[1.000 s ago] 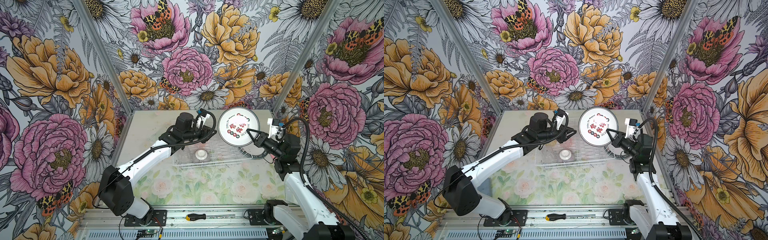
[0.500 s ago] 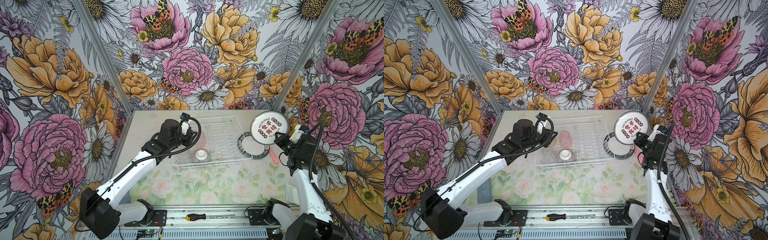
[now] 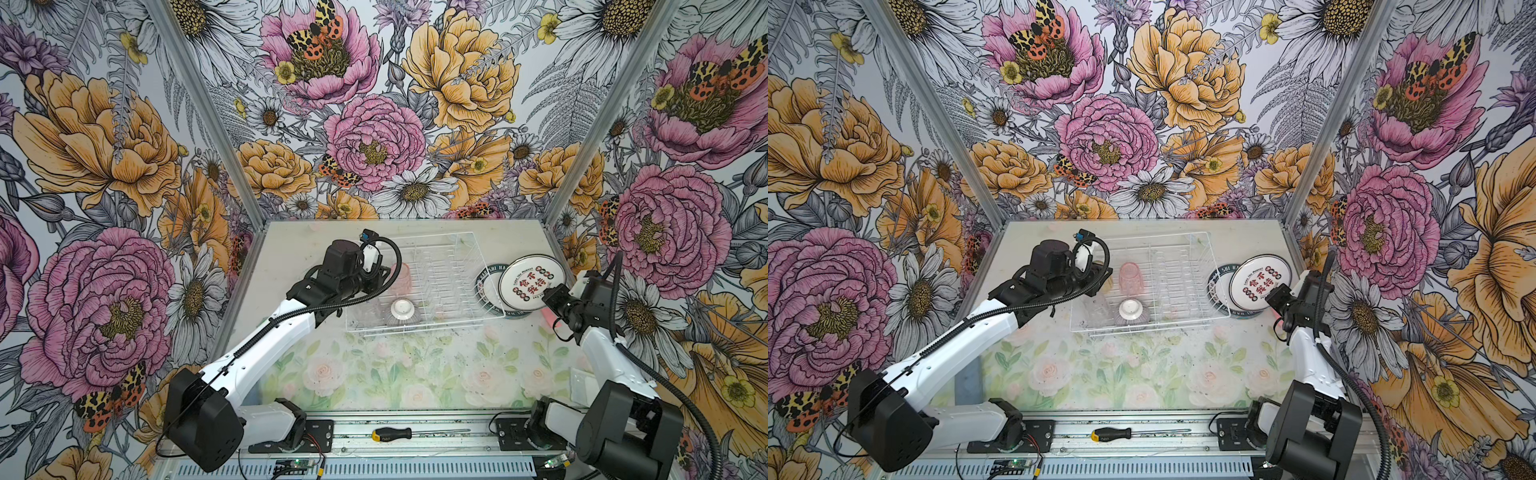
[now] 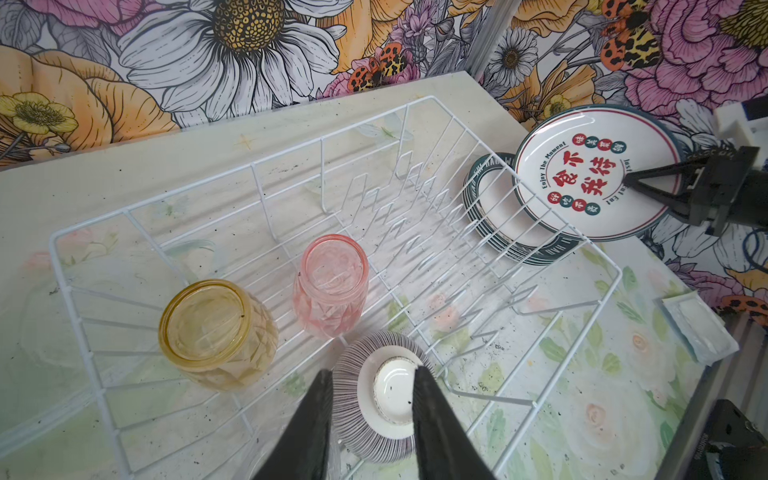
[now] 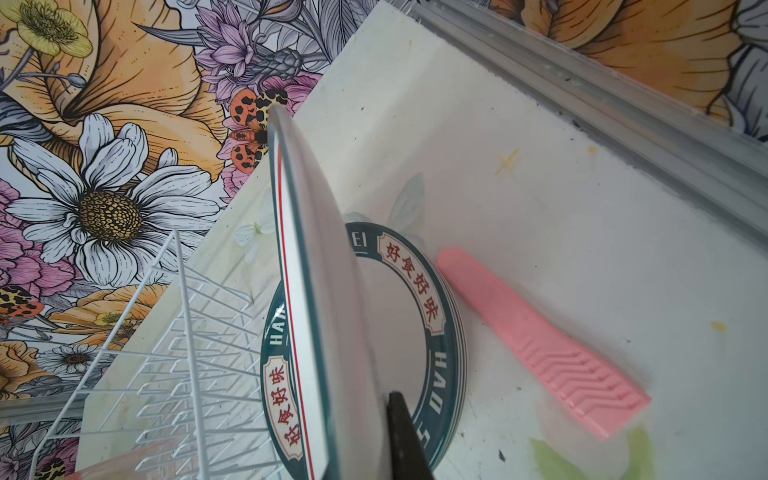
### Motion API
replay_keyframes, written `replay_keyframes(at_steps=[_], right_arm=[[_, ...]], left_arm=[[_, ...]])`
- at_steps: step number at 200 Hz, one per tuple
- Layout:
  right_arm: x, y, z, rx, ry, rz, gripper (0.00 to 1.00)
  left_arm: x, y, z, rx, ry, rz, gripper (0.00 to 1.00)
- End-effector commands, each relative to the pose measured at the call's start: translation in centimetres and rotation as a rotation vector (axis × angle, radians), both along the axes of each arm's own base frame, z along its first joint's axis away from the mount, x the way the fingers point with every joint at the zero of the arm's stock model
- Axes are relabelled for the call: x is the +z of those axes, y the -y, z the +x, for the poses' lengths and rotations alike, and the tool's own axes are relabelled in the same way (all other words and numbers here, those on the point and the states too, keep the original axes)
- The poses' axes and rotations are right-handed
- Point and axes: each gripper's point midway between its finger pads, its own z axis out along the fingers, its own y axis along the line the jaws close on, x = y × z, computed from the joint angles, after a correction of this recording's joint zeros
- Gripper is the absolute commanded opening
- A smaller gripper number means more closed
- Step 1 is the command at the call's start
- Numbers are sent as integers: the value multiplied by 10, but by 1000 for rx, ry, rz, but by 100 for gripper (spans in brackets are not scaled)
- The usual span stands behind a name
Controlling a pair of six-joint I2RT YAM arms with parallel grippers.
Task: Unload the mixed dishes from the dish rack
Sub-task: 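Lower the white red-lettered plate onto the plate stack with the right gripper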
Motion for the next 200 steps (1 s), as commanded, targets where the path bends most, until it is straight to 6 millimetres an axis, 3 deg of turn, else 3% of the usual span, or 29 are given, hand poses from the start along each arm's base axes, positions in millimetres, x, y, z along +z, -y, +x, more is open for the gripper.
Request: replay_keyframes(at_steps=[1, 126, 168, 200], right_arm=[[12, 1, 13, 31, 71, -14, 0], [-23, -15, 26, 97, 26, 123, 0], [-32, -19, 25, 113, -11, 147, 10], [-43, -19, 22, 123, -70, 151, 24]], left_arm=[[7, 4, 5, -6, 19, -12, 34], [0, 8, 9, -12, 9, -5, 35], [-1, 8, 9, -13, 7, -6, 35], [-1, 7, 8, -14, 9, -5, 35]])
